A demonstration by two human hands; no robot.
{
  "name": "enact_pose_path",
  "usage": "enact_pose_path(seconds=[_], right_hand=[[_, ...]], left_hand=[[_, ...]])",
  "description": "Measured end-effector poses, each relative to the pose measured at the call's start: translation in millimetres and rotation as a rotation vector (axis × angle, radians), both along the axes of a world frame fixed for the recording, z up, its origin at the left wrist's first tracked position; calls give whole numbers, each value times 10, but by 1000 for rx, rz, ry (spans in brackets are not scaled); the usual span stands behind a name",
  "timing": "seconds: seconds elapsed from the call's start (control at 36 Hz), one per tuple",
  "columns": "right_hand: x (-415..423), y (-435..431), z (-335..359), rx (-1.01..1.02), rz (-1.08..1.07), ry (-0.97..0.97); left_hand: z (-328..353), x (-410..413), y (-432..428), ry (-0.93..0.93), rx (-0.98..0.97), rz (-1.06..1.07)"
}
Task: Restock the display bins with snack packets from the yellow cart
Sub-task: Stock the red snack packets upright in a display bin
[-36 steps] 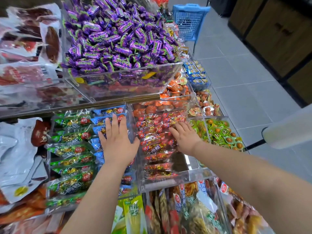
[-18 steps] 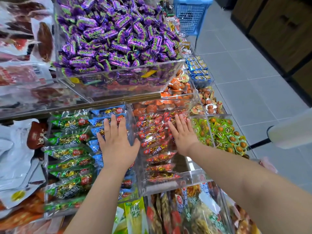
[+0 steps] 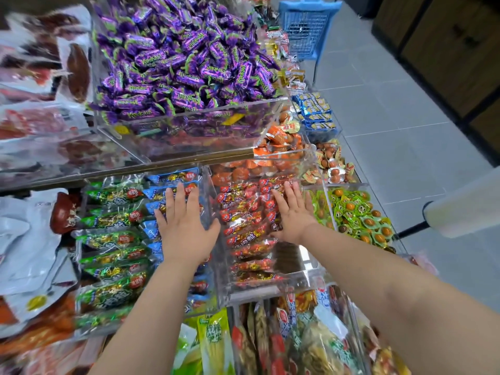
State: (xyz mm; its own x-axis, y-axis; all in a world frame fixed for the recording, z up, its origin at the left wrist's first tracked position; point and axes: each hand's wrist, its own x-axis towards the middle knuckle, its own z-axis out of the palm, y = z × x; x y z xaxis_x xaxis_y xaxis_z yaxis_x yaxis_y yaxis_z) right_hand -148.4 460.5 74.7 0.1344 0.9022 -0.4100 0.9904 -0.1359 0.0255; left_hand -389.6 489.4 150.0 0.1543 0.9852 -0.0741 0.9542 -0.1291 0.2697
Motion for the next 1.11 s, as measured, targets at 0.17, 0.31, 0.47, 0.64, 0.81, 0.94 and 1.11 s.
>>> enact_pose_path(seconds=[0.17,0.31,0.47,0.64,0.81,0.94,1.11], right_hand=[[6,-311,269,213,-21,280],[-92,-733,445,338,-136,509],[-333,-1419,437,576,-320,654],[-672,-2430,208,626,-864,874],[-996,-3752,-10,420,-1217,851],[-1387,-4961,-193,196,-1549,788],[-1907,-6140,-329,72,-1893,810]], left_hand=[[132,-14,-35,-107,-17,1],[326,79,-350,-418,118,-92],[387,278,-954,-734,-94,-216],[-18,443,-1455,-678,-627,-346],[-638,543,-2099,-315,-865,-517],[-1040,575,-2745,-53,-1072,-591],[-1323,624,-3405,119,-1268,-433]])
